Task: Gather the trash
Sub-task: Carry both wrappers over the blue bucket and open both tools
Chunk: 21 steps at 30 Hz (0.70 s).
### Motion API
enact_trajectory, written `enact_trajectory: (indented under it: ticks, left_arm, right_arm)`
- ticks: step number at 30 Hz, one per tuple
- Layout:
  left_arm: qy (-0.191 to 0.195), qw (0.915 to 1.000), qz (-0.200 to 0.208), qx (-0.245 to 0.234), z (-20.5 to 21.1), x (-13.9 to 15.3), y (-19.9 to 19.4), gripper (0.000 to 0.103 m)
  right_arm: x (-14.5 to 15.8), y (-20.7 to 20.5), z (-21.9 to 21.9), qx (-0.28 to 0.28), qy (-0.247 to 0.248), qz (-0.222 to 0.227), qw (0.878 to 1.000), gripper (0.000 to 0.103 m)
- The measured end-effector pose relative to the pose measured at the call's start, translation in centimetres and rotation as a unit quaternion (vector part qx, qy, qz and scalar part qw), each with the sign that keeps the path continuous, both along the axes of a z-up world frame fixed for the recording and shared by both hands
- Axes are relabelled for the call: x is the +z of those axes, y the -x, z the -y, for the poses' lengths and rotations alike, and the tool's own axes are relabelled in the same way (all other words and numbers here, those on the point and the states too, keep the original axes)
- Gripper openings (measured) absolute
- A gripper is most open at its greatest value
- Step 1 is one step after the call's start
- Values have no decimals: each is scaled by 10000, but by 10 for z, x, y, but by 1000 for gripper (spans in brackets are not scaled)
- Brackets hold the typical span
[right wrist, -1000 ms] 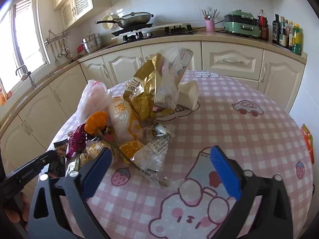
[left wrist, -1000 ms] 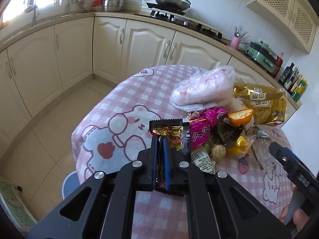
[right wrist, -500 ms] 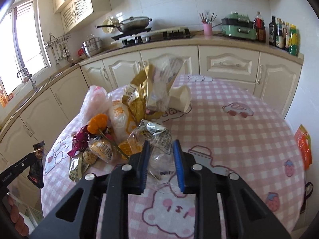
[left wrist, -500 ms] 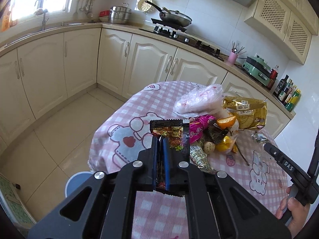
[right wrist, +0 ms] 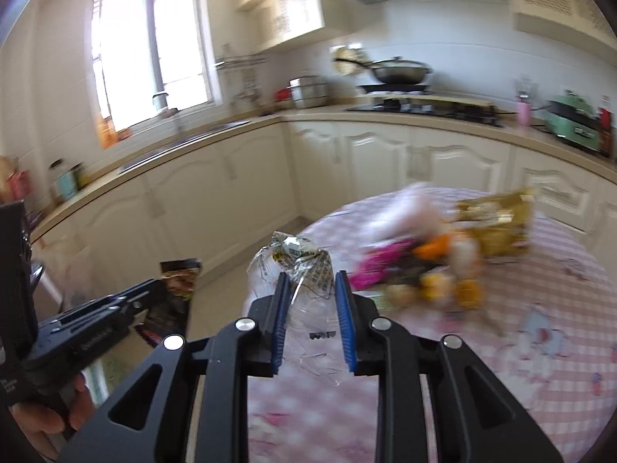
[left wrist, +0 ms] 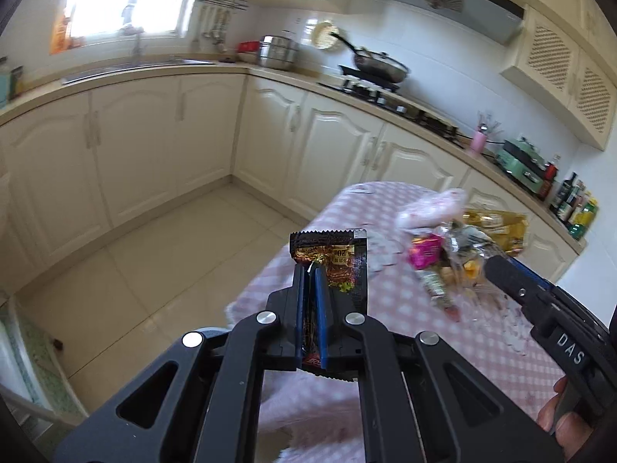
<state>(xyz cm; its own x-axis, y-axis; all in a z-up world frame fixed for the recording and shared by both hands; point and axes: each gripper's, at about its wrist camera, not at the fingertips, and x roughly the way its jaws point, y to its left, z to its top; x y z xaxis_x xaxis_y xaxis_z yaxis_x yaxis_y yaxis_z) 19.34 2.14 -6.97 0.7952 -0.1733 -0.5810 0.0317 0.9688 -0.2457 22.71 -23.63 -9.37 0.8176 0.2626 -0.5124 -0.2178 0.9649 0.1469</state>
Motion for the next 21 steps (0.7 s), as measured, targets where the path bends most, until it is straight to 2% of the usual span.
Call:
enact_trajectory:
  ticks: [5,10,17,21]
  left_arm:
    - [0,9977,-263,619,-57,-21,0,5]
    - [-23,9920,-579,1125,-102,-48,-14,5]
    - [-21,9849,-1050,1375,-133,-97,-53,2]
    - [40,9843,-1146,1338,-139,-114,-72,0]
  right_arm:
    - [-29,-23,-86,834,13,-360,9959,23]
    - [-67,-48,-157,1298,132,-728,9888,23]
    - [-116,-96,-209,1358,278,-977,9855,26]
    - [-141,-118,-219,1285,331,-1167,9843,36]
